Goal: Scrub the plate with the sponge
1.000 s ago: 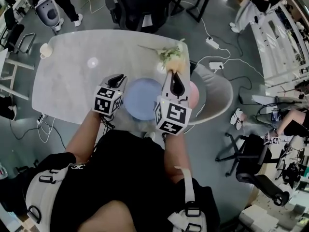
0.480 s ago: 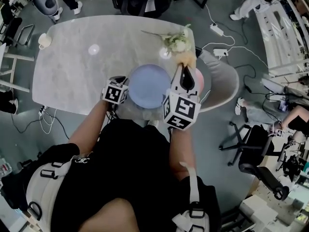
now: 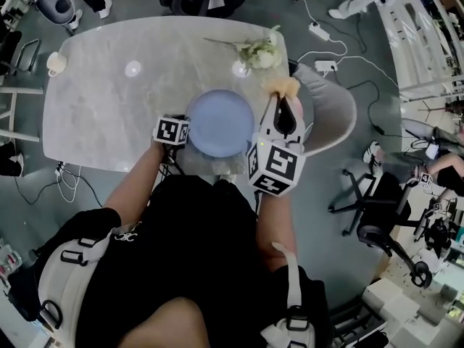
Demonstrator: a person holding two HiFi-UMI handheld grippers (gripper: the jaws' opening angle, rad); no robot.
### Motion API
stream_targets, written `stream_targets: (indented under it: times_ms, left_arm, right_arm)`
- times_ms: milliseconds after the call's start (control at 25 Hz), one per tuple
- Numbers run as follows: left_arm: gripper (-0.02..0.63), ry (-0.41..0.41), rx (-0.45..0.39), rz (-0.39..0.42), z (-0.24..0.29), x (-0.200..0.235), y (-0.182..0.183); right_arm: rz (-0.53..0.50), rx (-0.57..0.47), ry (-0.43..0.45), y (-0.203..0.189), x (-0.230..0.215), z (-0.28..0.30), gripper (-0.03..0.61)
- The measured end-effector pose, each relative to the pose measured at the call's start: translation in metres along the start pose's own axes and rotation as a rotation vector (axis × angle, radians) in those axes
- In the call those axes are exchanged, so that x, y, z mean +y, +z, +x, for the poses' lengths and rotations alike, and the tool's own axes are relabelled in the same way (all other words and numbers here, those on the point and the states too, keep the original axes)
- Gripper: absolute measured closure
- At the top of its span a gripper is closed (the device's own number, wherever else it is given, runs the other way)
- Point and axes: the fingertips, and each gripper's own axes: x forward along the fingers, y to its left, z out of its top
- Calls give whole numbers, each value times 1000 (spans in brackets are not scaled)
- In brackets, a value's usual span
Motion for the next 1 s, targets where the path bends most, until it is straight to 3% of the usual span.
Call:
stream_targets:
  times_ms: [680, 840, 1000]
  left_arm:
    - [555, -84, 94, -113, 39, -4, -13]
    - [557, -130, 114, -197, 45, -6, -13]
    - [588, -195, 121, -359, 47, -6, -11]
  right_arm:
    - [-18, 29, -50, -14, -8, -7, 549]
    - [-20, 32, -58, -16, -13, -10, 549]
    - [-26, 28, -54, -15, -14, -9, 549]
